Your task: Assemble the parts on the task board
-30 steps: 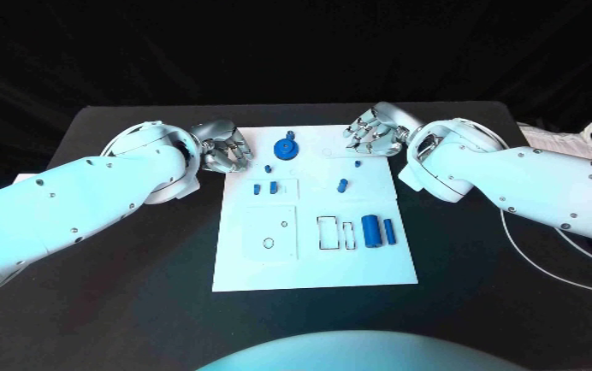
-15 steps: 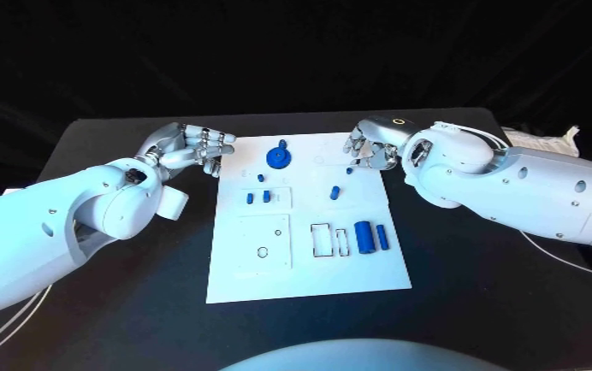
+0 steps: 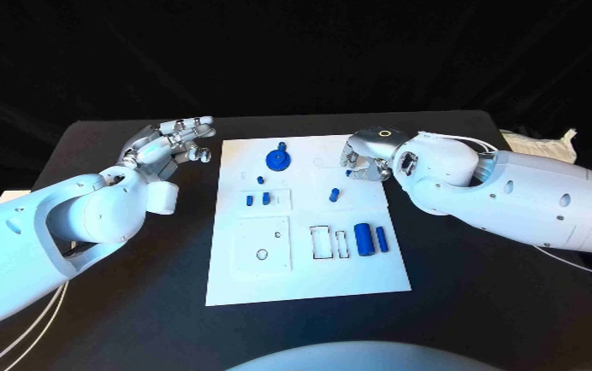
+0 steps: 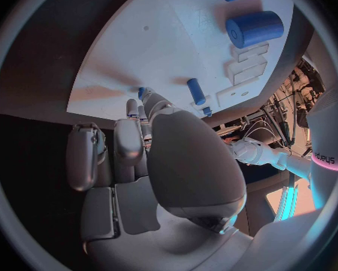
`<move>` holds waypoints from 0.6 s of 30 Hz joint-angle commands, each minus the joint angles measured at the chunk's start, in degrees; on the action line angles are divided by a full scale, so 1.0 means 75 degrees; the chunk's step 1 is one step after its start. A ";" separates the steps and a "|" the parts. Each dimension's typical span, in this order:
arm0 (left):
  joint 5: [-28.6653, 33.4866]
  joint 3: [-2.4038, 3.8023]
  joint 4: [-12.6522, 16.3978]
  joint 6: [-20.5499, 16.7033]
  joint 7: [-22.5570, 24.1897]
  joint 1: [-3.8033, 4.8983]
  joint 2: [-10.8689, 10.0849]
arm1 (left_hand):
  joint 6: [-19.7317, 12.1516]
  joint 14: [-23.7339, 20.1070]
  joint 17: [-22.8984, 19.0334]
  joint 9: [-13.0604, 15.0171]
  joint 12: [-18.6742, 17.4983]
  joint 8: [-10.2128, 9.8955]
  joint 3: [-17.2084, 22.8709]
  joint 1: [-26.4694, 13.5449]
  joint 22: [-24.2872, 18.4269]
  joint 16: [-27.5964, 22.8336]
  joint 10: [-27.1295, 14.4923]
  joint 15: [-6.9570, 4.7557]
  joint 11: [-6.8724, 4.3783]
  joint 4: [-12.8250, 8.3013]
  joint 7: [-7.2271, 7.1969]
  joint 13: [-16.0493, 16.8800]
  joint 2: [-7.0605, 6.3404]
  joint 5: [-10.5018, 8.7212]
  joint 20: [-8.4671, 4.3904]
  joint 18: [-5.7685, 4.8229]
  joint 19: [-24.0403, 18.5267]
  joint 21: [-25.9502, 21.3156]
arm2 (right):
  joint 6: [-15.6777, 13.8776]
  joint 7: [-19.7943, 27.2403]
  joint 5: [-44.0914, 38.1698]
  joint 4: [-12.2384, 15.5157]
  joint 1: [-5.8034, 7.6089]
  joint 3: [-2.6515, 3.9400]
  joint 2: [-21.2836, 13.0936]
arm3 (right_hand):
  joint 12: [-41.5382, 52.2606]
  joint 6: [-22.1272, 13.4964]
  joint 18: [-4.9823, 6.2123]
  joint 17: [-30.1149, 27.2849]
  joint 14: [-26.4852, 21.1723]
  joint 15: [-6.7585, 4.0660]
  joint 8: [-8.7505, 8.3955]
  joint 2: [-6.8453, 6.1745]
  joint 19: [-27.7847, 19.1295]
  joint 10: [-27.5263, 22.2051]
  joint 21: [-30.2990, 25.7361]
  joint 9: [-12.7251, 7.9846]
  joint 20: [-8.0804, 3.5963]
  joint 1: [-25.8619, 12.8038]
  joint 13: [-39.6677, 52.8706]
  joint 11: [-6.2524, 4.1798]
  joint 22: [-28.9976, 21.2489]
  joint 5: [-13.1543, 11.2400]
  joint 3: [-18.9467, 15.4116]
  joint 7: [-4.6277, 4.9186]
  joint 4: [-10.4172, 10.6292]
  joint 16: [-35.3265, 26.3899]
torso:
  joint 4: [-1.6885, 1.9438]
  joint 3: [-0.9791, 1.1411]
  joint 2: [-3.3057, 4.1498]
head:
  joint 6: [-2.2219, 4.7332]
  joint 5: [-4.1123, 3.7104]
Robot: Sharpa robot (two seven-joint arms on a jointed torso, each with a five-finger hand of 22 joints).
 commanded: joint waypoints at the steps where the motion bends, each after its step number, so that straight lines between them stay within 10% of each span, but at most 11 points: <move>1: 0.0366 0.0005 0.0066 -0.0014 0.0283 -0.0005 -0.0029 | 0.0009 -0.0049 -0.0011 -0.0004 0.0050 0.0048 -0.0073 -0.0035 -0.0014 -0.0049 -0.0057 0.0013 -0.0012 0.0000 -0.0022 0.0011 0.0017 0.0035 -0.0020 0.0087 -0.0054 -0.0060 | 0.0696 -0.0095 -0.0337 0.0011 -0.0020 0.0000 0.0026 | -0.0040 0.0087 0.0119 -0.0013 0.0138 -0.0053 -0.0006 -0.0065 -0.0015 0.0061 -0.0045 -0.0009 -0.0063 -0.0026 -0.0036 -0.0016 -0.0010 -0.0055 0.0075 -0.0006 -0.0002 -0.0040 | -0.0005 0.0006 0.0011 | -0.0001 -0.0070; 18: 0.0281 0.0005 0.0110 0.0015 0.0240 -0.0007 -0.0094 | -0.0006 -0.0083 -0.0038 -0.0010 0.0104 0.0050 -0.0129 -0.0029 -0.0049 -0.0067 -0.0115 0.0021 -0.0001 -0.0027 -0.0008 0.0031 0.0033 0.0039 -0.0018 0.0084 -0.0056 -0.0107 | 0.0858 -0.0160 -0.0495 -0.0105 -0.0077 -0.0005 0.0195 | -0.0021 0.0399 0.0102 0.0028 0.0166 -0.0114 0.0040 0.0135 0.0043 0.0377 -0.0012 0.0026 -0.0126 0.0034 -0.0329 -0.0071 0.0053 -0.0382 0.0688 -0.0024 -0.0200 -0.0022 | -0.0023 0.0017 0.0005 | -0.0052 -0.0020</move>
